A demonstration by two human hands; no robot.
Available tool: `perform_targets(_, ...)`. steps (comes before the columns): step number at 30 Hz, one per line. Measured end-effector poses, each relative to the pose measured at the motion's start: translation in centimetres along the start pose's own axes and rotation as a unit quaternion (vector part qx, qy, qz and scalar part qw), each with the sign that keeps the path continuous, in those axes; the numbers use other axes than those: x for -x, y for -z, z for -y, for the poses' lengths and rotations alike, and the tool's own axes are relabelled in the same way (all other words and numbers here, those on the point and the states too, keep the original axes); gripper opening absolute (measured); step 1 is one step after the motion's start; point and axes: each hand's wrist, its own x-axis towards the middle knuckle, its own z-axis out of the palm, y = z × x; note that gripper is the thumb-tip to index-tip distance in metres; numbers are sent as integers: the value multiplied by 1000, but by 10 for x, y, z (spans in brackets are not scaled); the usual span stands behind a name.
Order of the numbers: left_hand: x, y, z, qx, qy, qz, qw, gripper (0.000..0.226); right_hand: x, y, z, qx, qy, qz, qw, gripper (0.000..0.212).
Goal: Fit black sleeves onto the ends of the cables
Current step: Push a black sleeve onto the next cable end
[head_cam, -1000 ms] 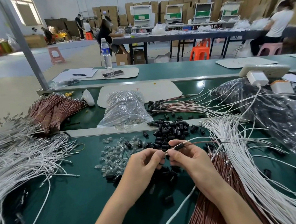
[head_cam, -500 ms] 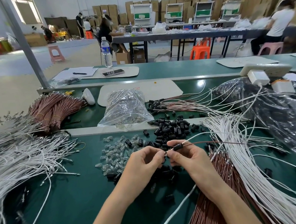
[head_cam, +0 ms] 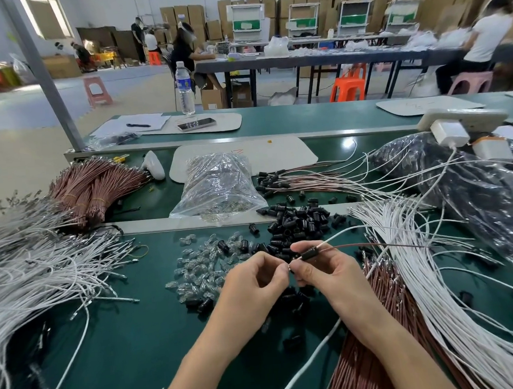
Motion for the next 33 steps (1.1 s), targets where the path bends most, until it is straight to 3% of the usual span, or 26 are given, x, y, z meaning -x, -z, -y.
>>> perform_targets(27, 5, -6, 2, -74, -67, -40, 994, 8, -1, 0, -5, -1, -46, -12, 999, 21)
perform_targets(33, 4, -6, 0, -44, -37, -35, 998, 12, -2, 1, -2, 12, -34, -3, 999, 20)
